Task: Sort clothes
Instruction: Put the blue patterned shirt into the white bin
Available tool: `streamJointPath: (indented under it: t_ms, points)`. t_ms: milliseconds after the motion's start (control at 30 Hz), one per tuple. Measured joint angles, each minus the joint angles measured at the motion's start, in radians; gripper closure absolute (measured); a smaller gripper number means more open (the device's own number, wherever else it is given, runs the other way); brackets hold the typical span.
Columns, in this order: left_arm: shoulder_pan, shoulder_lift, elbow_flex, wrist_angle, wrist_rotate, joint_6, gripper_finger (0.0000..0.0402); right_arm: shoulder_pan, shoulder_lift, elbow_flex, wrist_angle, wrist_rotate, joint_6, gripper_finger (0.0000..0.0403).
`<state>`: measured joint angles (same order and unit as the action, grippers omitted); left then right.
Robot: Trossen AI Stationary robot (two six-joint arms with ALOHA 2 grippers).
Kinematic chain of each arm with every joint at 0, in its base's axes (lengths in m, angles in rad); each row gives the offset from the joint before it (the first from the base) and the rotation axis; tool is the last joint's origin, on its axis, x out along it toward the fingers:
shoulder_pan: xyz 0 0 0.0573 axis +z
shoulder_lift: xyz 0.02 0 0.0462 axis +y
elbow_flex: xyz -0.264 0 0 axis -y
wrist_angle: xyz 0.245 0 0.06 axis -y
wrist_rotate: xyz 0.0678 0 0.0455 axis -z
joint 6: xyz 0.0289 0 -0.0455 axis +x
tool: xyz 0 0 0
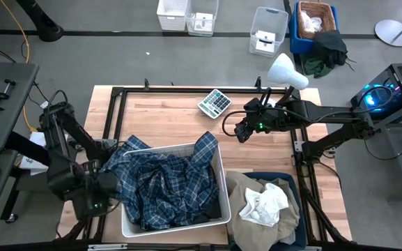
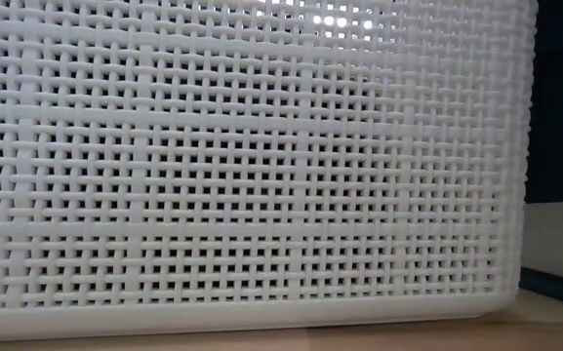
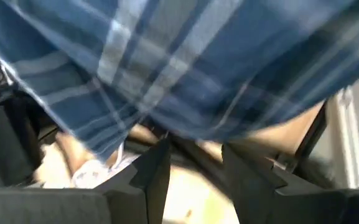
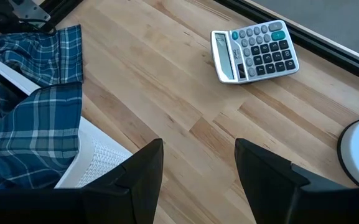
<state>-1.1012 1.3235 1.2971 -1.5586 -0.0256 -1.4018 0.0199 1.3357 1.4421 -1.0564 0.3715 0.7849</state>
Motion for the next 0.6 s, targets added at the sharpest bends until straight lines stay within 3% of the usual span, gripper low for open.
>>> streamJointPath:
  t_ms: [300, 600]
  points:
    - [-0.114, 0.001, 0.0, 0.039, -0.098, -0.123, 0.0216, 0.0, 0.0, 0.0, 0.0, 0.0, 0.0, 0.0208]
    - [-0.132, 0.04, -0.081, 0.074, -0.168, -0.133, 0.0166, 0.0, 0.0, 0.0, 0.0, 0.0, 0.023, 0.0208]
